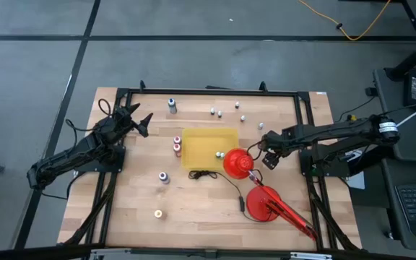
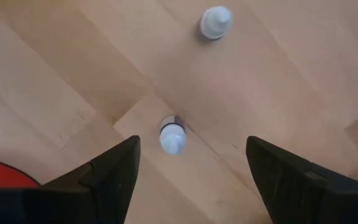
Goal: Pick & Place food coloring
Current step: Put the small purple food coloring bottle into the yellow container
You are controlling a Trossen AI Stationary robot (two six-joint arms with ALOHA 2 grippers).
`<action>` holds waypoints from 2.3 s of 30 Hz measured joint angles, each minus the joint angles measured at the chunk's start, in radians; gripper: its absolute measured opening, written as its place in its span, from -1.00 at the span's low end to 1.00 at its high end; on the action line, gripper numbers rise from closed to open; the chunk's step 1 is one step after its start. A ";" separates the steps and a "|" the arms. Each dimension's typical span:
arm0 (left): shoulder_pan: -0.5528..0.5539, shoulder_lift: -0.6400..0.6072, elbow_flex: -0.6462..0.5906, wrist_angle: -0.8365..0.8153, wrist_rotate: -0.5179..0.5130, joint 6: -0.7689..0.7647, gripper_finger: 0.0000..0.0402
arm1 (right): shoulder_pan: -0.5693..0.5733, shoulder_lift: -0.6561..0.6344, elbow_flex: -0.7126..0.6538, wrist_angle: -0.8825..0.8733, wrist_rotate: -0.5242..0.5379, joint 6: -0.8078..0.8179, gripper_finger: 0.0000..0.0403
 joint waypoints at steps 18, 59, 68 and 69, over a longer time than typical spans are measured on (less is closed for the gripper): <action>0.000 0.000 0.000 0.000 0.000 0.000 0.82 | 0.030 0.061 -0.072 0.178 -0.001 -0.056 0.46; 0.000 0.000 0.000 0.000 0.000 0.000 0.82 | 0.030 0.046 -0.065 0.109 -0.026 -0.026 -0.67; 0.000 0.000 0.000 0.000 0.000 0.000 0.82 | -0.024 -0.028 0.051 -0.066 -0.006 -0.078 -0.71; 0.000 0.000 0.000 0.000 0.000 0.000 0.82 | -0.036 -0.034 0.069 -0.090 -0.005 -0.083 -0.71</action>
